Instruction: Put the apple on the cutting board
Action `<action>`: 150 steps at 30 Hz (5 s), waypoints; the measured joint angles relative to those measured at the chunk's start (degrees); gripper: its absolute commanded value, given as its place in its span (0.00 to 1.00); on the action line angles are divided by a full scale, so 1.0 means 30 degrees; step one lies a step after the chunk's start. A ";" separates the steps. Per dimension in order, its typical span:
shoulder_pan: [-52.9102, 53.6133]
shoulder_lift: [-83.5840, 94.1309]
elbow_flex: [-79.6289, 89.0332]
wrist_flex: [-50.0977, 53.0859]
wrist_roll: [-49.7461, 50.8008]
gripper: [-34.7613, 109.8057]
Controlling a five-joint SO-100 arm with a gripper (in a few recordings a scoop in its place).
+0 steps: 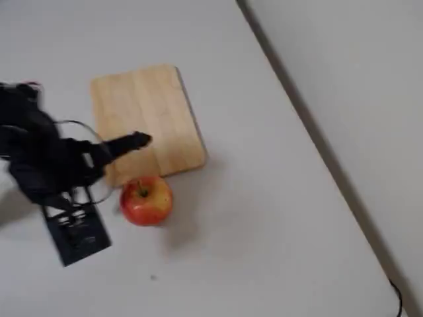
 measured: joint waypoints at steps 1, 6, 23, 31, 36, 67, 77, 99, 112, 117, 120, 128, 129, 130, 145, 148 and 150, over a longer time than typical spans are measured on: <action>-0.0146 -0.0762 -0.0615 0.0088 0.0059 0.85; -0.0234 -0.6006 -0.6064 0.1582 0.0410 0.84; 0.0791 -1.7754 -2.3232 0.6270 0.0234 0.44; 0.0791 -1.7900 -2.4023 0.6299 0.0615 0.37; 0.0791 -1.7813 -2.3965 0.6299 0.0645 0.32; -0.9258 -1.2510 -2.2793 0.6357 0.3428 0.33; -0.9990 -1.5762 -2.2793 0.5479 0.3779 0.37; -0.9814 -2.0625 -2.8887 0.6387 0.4424 0.66; -0.9814 -1.4092 -2.3496 0.6387 0.4248 0.66; -0.9814 -1.0137 -2.0771 0.6387 0.4043 0.66; -0.9697 -0.7148 -1.8691 0.6416 0.3721 0.65; -0.7266 0.4072 -1.1338 0.6416 0.3105 0.50; -0.6855 0.5479 -1.0400 0.6416 0.3105 0.42; -0.6533 0.6738 -0.9668 0.6416 0.3105 0.36; -0.3691 2.6074 1.2275 0.1582 0.4336 0.24; -0.3574 2.6572 1.5381 0.0322 0.4424 0.24; -0.3574 2.7217 1.7227 -0.0381 0.4424 0.24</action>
